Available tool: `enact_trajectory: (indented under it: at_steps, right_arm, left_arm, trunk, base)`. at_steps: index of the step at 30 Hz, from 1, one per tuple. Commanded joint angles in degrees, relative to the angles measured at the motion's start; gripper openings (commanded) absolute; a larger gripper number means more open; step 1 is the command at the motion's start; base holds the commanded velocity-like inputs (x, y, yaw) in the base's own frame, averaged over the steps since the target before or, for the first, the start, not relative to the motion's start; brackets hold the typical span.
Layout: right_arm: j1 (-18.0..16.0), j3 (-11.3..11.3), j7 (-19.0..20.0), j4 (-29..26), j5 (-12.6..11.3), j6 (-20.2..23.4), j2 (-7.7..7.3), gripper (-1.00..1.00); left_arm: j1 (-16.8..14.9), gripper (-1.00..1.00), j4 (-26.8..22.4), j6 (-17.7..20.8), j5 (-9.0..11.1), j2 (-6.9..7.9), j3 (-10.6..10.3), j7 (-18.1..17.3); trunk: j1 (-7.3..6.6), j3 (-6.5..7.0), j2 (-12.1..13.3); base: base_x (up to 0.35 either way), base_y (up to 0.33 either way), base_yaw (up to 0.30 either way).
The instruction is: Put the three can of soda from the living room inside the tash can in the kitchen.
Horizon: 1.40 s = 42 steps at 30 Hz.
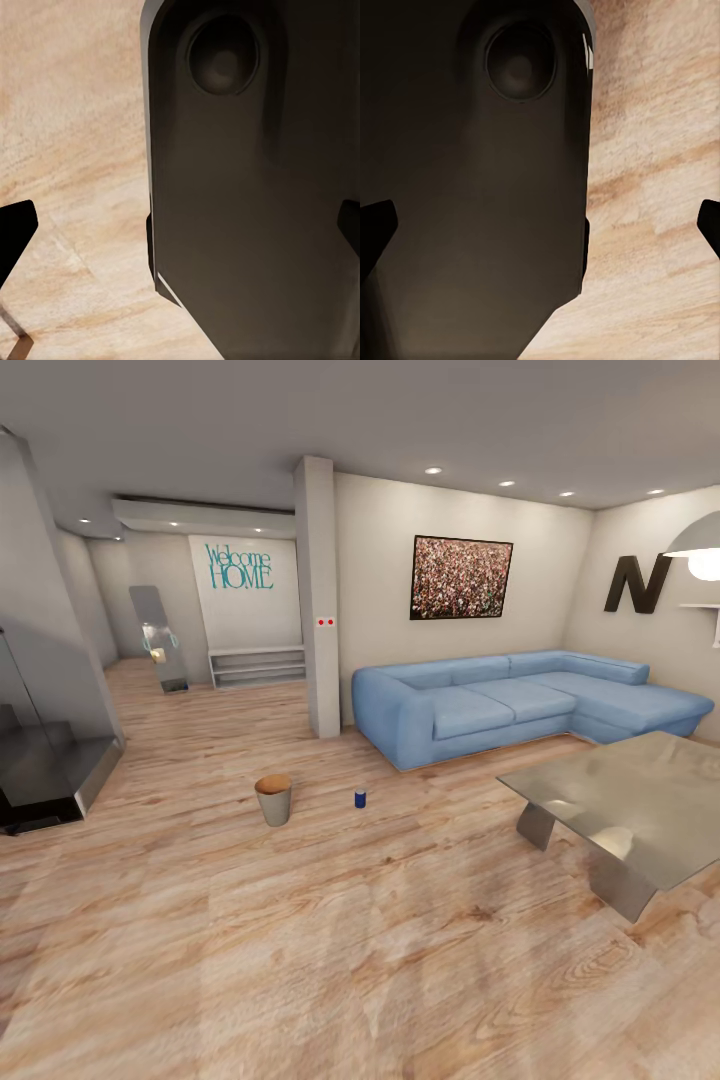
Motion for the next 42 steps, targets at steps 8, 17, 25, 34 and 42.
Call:
enact_trajectory:
  at_steps: [8, 17, 25, 34, 42]
  right_arm:
    - [0.0, 0.0, 0.0, 0.0, 0.0, 0.0, 0.00, 1.00]
    - [0.0, 0.0, 0.0, 0.0, 0.0, 0.0, 0.00, 1.00]
    - [0.0, 0.0, 0.0, 0.0, 0.0, 0.0, 0.00, 1.00]
    - [0.0, 0.0, 0.0, 0.0, 0.0, 0.0, 0.00, 1.00]
    - [0.0, 0.0, 0.0, 0.0, 0.0, 0.0, 0.00, 1.00]
  left_arm:
    - [0.0, 1.00, 0.0, 0.0, 0.0, 0.00, 0.0, 0.0]
    - [0.0, 1.00, 0.0, 0.0, 0.0, 0.00, 0.0, 0.0]
    - [0.0, 1.00, 0.0, 0.0, 0.0, 0.00, 0.0, 0.0]
    - [0.0, 1.00, 0.0, 0.0, 0.0, 0.00, 0.0, 0.0]
    - [0.0, 1.00, 0.0, 0.0, 0.0, 0.00, 0.0, 0.0]
  trunk:
    - [0.00, 0.00, 0.0]
    - [0.00, 0.00, 0.0]
    - [0.00, 0.00, 0.0]
    - [0.00, 0.00, 0.0]
    - [0.00, 0.00, 0.0]
  base:
    - [0.000, 0.000, 0.000]
    - [0.000, 0.000, 0.000]
    - [0.000, 0.000, 0.000]
    - [0.000, 0.000, 0.000]
    - [0.000, 0.000, 0.000]
